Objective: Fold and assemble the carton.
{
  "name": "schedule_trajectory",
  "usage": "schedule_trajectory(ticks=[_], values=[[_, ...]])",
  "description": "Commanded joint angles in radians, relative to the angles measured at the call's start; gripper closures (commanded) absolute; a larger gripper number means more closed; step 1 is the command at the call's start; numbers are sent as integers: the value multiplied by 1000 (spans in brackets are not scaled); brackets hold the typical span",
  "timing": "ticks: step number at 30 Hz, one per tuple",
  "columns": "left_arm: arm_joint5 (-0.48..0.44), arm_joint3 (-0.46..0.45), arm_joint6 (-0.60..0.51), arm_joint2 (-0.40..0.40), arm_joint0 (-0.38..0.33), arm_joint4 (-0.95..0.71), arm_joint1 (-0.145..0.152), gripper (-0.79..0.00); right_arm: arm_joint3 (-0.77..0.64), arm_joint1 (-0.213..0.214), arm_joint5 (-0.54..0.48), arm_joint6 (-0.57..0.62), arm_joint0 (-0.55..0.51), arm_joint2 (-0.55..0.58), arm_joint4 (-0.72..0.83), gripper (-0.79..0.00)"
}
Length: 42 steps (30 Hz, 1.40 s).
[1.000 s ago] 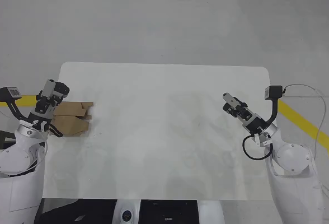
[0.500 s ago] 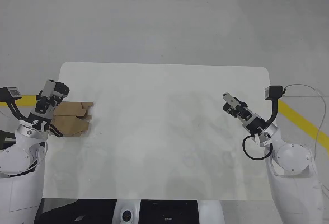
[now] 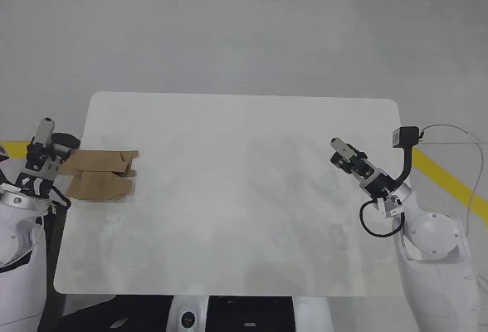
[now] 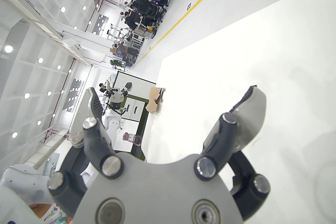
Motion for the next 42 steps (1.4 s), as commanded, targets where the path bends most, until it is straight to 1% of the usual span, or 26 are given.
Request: schedule_trajectory(ticks=[1, 3, 5, 9, 13, 16, 20, 24, 28, 34, 42], values=[[16, 0, -40, -30, 33, -66, 0, -785, 0, 0, 0, 0, 0, 0, 0, -785], [8, 0, -73, -60, 63, -115, 0, -785, 0, 0, 0, 0, 0, 0, 0, -785], [-31, 17, -93, -85, 94, -144, -1, -785, 0, 0, 0, 0, 0, 0, 0, -785], [-100, 70, -85, -117, 133, -170, -6, -785, 0, 0, 0, 0, 0, 0, 0, -785], [-131, 134, -55, -140, 144, -132, -7, -785, 0, 0, 0, 0, 0, 0, 0, -785], [-143, 185, -34, -155, 135, -99, -5, -785, 0, 0, 0, 0, 0, 0, 0, -785], [-110, 257, -24, -183, 113, -78, 1, -785, 0, 0, 0, 0, 0, 0, 0, -785], [-61, 339, -63, -212, 89, -56, 13, -785, 0, 0, 0, 0, 0, 0, 0, -785], [-75, 423, -80, -223, 52, -4, 25, -785, 0, 0, 0, 0, 0, 0, 0, -785], [-88, 522, -149, -199, -2, 59, 40, -785, 0, 0, 0, 0, 0, 0, 0, -785], [-120, 649, -159, -122, -123, 110, 48, -785, 0, 0, 0, 0, 0, 0, 0, -785]])
